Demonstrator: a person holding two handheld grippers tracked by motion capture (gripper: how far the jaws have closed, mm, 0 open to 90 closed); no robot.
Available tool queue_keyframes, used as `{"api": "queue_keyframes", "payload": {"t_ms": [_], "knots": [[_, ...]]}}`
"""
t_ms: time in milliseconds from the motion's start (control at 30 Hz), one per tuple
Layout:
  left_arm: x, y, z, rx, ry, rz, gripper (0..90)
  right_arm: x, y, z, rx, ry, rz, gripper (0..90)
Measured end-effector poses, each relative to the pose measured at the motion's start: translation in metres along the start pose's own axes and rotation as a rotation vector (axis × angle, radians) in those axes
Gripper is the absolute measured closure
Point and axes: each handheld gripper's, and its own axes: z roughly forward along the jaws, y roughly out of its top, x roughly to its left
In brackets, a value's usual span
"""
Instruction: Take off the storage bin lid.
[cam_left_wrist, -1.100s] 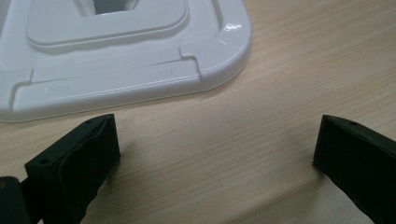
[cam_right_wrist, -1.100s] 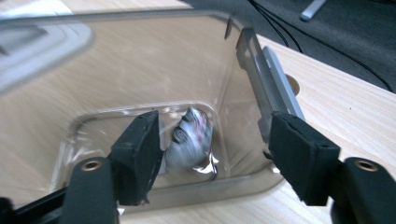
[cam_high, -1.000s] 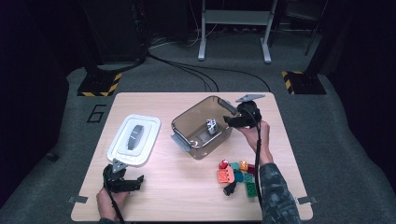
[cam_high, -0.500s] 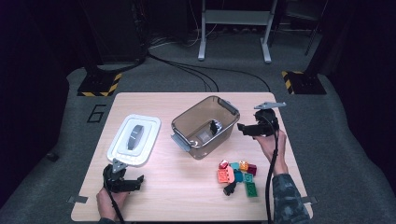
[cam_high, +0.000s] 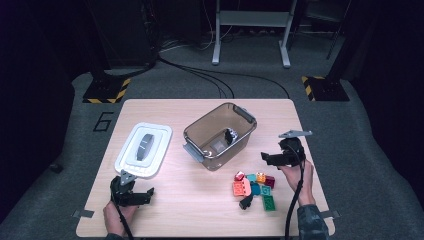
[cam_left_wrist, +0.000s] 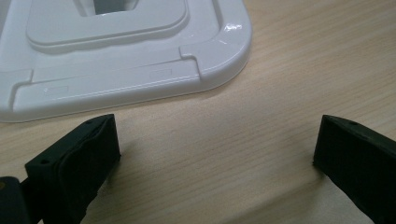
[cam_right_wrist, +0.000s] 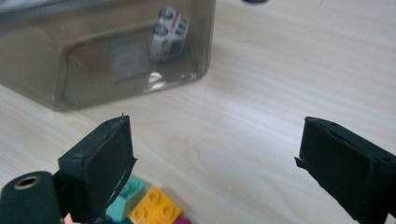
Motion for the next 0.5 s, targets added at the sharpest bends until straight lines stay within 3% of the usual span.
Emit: {"api": "queue_keyframes", "payload": {"t_ms": [267, 500], "knots": [[0.000, 0.000, 0.000, -0.002, 0.001, 0.001, 0.0, -0.001, -0.040, 0.010, 0.059, 0.019, 0.038, 13.3], [0.000, 0.000, 0.000, -0.005, 0.002, -0.001, 0.0, 0.005, -0.068, 0.012, 0.078, 0.022, 0.094, 16.4]]}}
